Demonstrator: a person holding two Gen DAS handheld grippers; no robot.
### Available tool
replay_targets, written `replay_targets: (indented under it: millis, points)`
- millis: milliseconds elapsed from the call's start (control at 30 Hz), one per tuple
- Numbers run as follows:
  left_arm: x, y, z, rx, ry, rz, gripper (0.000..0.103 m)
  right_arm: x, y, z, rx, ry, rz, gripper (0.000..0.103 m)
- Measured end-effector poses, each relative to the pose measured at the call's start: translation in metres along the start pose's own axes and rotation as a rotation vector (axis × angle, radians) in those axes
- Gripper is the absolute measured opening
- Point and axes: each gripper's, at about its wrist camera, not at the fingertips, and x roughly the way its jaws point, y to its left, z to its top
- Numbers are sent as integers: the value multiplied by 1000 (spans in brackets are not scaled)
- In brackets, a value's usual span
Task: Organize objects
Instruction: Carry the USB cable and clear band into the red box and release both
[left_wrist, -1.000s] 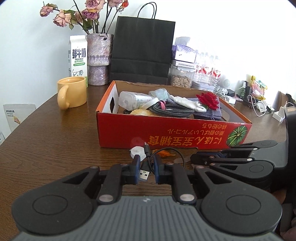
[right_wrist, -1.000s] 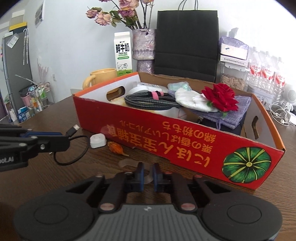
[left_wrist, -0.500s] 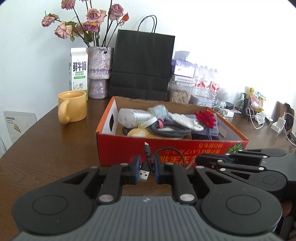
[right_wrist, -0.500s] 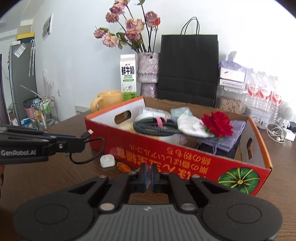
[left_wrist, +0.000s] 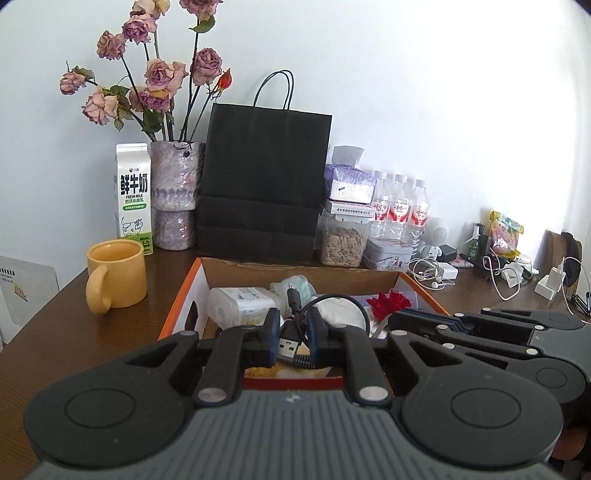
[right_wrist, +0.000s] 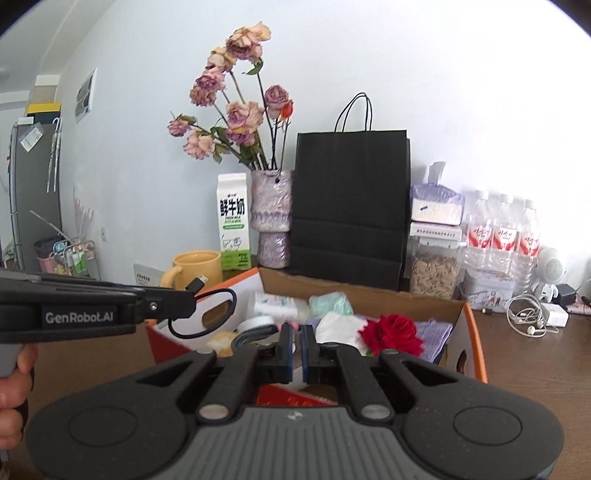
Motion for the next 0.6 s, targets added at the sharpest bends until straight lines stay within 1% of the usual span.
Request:
replay_targets:
  millis: [267, 400, 500, 600]
  points:
    - [33, -8, 21, 13, -29, 30, 16, 24, -15, 16, 47, -39, -58, 4]
    - [55, -7, 26, 5, -18, 54, 16, 40, -22, 18, 68, -42, -86, 4]
    - [71, -3, 25, -8, 1, 63, 16, 53, -28, 16, 84, -35, -89, 4]
    - [83, -1, 23, -3, 13, 67, 16, 59, -30, 12, 75, -28, -93, 4]
